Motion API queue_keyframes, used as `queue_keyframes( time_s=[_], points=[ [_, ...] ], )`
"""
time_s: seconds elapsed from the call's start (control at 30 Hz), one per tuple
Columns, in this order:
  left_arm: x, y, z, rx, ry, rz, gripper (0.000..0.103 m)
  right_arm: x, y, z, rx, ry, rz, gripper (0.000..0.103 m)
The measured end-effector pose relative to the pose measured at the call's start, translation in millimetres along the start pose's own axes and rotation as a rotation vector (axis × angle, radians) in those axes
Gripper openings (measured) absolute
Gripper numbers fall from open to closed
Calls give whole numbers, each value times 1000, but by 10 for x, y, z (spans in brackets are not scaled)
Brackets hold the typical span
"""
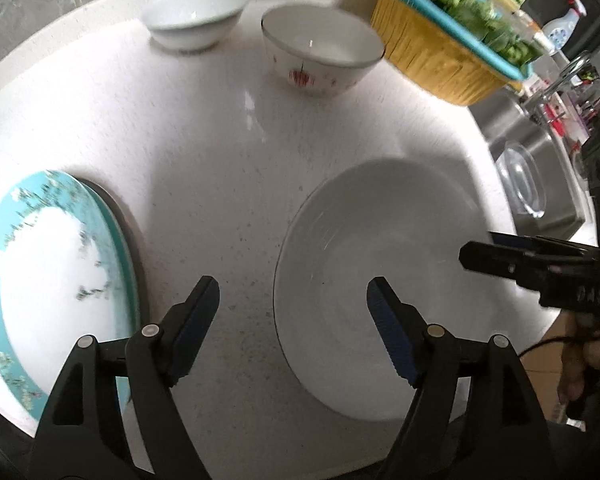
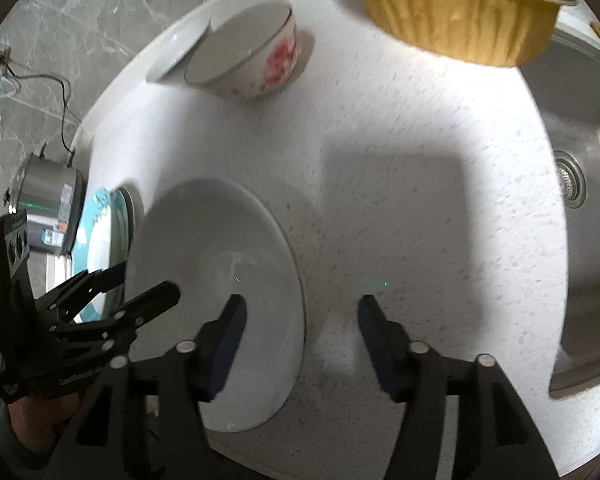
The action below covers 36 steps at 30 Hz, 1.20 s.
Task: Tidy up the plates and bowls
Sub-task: 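Carry the large white bowl with both grippers beside the teal plate stack, then open both grippers and lift them off the large white bowl, then move both grippers to the small plain white bowl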
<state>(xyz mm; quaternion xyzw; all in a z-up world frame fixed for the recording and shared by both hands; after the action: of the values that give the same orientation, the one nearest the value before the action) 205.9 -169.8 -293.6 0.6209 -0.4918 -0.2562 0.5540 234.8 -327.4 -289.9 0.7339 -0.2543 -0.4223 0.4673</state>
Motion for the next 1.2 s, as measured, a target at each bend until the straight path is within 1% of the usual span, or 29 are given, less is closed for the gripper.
queue_keyframes(
  time_s=[0.07, 0.1, 0.13, 0.17, 0.2, 0.23, 0.27, 0.3, 0.33, 0.4, 0.43, 0.47, 0.53, 0.57, 0.6, 0.67, 0.7, 0.73, 0.77, 0.83, 0.87, 0.9, 0.93, 0.97, 1.03, 1.1, 1.13, 1.17, 1.2],
  points=[
    [-2, 168, -75, 18, 16, 39, 77, 85, 133, -34, 40, -37, -27, 70],
    [-19, 282, -145, 33, 31, 78, 85, 96, 171, -40, 56, -47, -40, 71],
    [-38, 358, -195, 40, 42, 107, 91, 132, 238, -69, 82, -59, -55, 73],
    [-69, 441, -265, 45, 59, 135, 103, 155, 317, -108, 114, -67, -66, 79],
    [-131, 555, -376, 58, 70, 146, 103, 161, 390, -145, 147, -71, -81, 84],
    [-179, 631, -463, 70, 62, 138, 103, 149, 467, -190, 185, -75, -107, 97],
    [-221, 713, -562, 87, 39, 118, 103, 117, 561, -265, 228, -73, -142, 103],
    [-261, 798, -662, 109, 10, 94, 103, 88, 605, -311, 240, -66, -154, 103],
    [-328, 915, -812, 150, -27, 71, 103, 35, 650, -375, 250, -50, -166, 103],
    [-426, 1024, -1014, 200, -68, 64, 103, -117, 745, -558, 276, 0, -161, 103],
    [-502, 1075, -1177, 227, -101, 53, 103, -184, 772, -621, 294, 13, -156, 103],
    [-548, 1093, -1305, 233, -113, 48, 103, -267, 813, -727, 315, 34, -155, 103],
    [-681, 1103, -1607, 247, -140, 69, 103, -402, 874, -934, 343, 61, -137, 103],
    [-734, 1055, -1754, 235, -139, 70, 103, -493, 898, -1075, 359, 80, -132, 103],
    [-829, 974, -1938, 197, -125, 68, 103, -583, 900, -1234, 366, 96, -132, 103],
    [-987, 814, -2247, 140, -92, 87, 103, -745, 828, -1526, 354, 123, -120, 103],
    [-1078, 703, -2449, 119, -82, 76, 103, -822, 761, -1716, 336, 133, -102, 103],
    [-1140, 614, -2607, 115, -85, 44, 103, -843, 720, -1814, 319, 133, -92, 103],
    [-1173, 523, -2763, 111, -97, 29, 103, -872, 625, -1996, 297, 121, -84, 103],
    [-1229, 343, -3010, 95, -118, 33, 103, -899, 410, -2292, 257, 95, -60, 103],
    [-1262, 216, -3122, 70, -129, 29, 103, -908, 250, -2477, 224, 79, -33, 100],
    [-1293, 99, -3193, 44, -137, 30, 103, -908, 132, -2585, 198, 72, -9, 96],
    [-1297, 5, -3249, 29, -141, 27, 102, -931, 13, -2695, 171, 71, 12, 88],
    [-1311, -107, -3271, 15, -146, 27, 102, -956, -87, -2771, 150, 76, 24, 84],
    [-1324, -269, -3292, -18, -156, 46, 102, -975, -254, -2893, 114, 90, 54, 78],
    [-1322, -404, -3297, -37, -176, 50, 102, -972, -465, -2953, 63, 83, 68, 78],
    [-1325, -450, -3284, -42, -184, 50, 102, -953, -580, -2968, 32, 71, 71, 75],
    [-1340, -506, -3269, -43, -189, 46, 102, -935, -651, -2980, 13, 67, 76, 69],
    [-1352, -545, -3261, -45, -192, 41, 101, -931, -722, -3000, -3, 69, 81, 66]
  ],
)
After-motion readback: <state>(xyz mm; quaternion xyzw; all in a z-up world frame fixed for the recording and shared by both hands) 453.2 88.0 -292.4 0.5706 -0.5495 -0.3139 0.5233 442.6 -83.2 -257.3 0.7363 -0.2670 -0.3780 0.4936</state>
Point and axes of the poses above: each gripper's, at about its wrist camera, not at the fingertips, and y roughly against the way its jaws point, x to its right, z to its underside, the point moved 4 cm from there along -y, roughly the way its jaws point, and after that the axes turned 10 degrees about y, right-handed, at the moved point
